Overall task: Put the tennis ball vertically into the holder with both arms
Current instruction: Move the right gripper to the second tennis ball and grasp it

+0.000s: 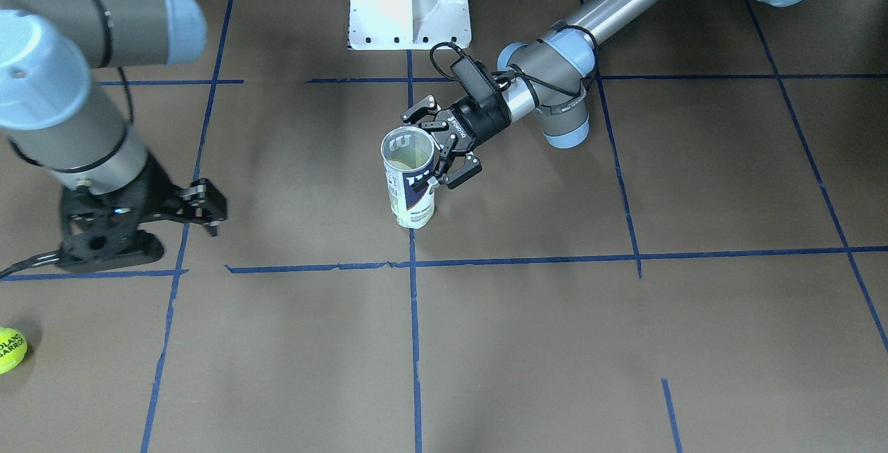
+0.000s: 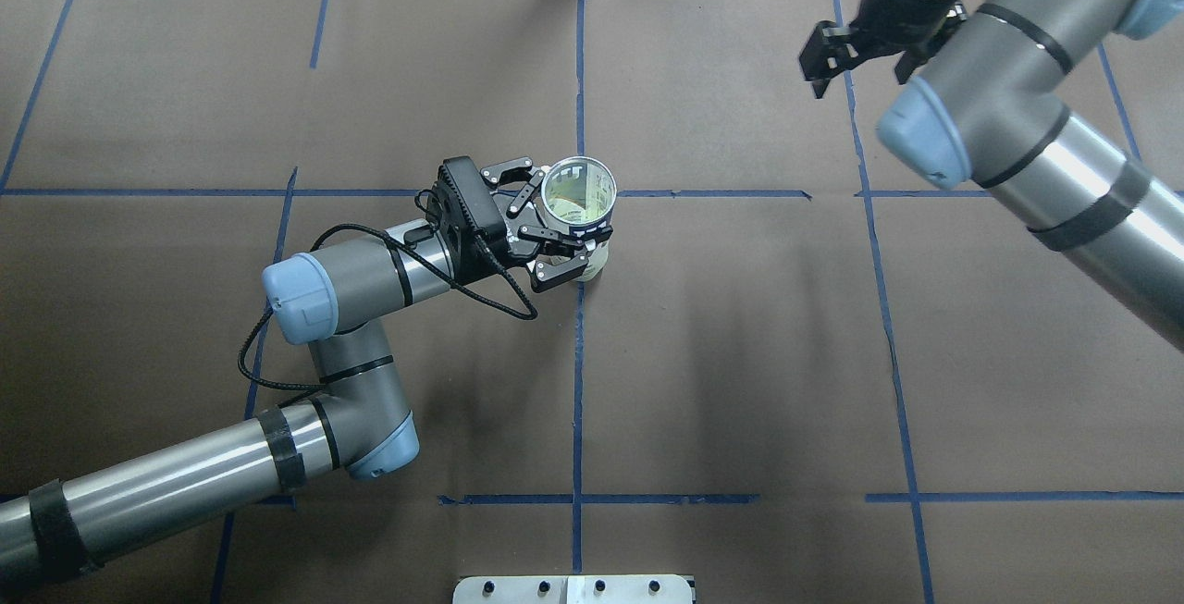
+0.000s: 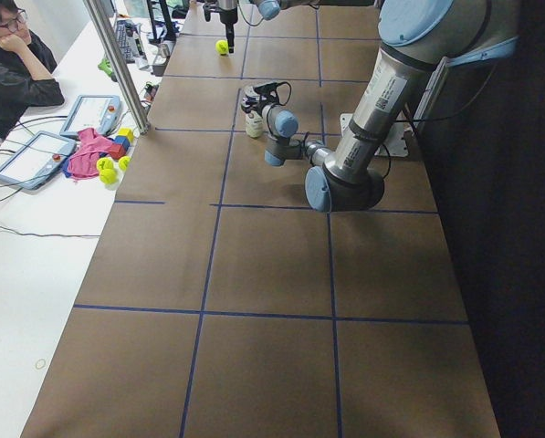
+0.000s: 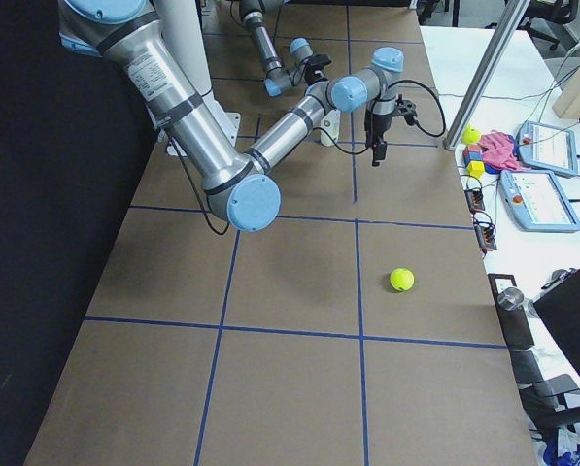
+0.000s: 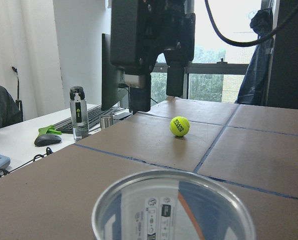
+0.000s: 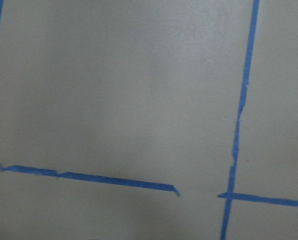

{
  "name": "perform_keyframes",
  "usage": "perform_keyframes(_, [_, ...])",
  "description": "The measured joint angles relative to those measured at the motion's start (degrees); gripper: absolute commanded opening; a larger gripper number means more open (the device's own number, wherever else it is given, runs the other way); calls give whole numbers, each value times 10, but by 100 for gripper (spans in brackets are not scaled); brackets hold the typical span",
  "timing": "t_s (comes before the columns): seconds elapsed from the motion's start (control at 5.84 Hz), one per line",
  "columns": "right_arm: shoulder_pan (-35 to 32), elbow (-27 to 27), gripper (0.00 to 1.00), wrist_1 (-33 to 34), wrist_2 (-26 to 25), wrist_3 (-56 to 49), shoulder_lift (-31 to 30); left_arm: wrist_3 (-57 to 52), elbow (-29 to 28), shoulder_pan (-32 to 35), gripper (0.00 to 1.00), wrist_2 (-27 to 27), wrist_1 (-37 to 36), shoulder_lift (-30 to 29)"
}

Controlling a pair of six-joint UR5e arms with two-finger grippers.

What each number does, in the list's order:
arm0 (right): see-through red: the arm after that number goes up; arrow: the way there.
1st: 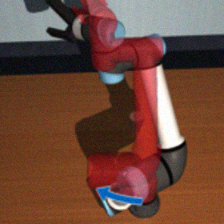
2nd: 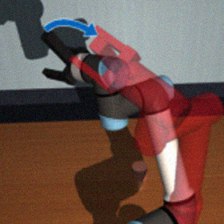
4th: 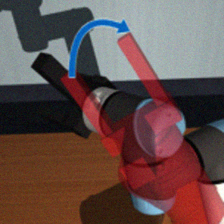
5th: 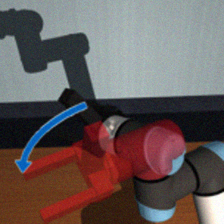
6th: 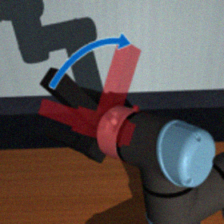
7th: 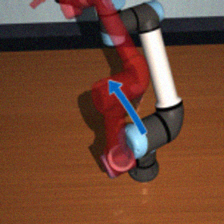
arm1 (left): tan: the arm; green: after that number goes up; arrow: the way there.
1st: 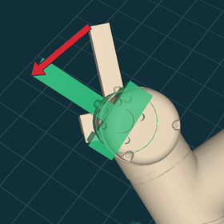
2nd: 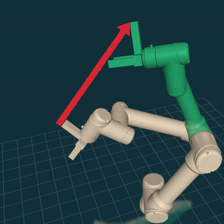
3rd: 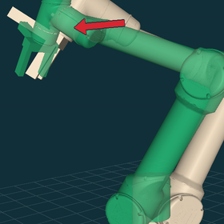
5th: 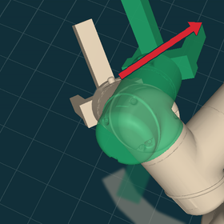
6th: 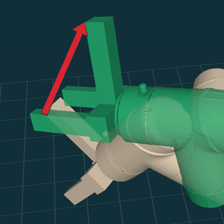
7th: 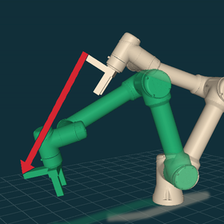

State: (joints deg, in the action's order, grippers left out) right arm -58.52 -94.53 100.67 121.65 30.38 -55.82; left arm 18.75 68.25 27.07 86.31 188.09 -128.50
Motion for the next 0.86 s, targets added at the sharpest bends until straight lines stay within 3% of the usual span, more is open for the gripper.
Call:
perform_keyframes(0.34, [-39, 57, 100, -118, 3, -93, -68, 0, 0, 0, 77, 0, 1, 0])
perform_keyframes(0.86, [-65, 247, 100, -323, -11, -179, -82, 0, 0, 0, 77, 0, 0, 0])
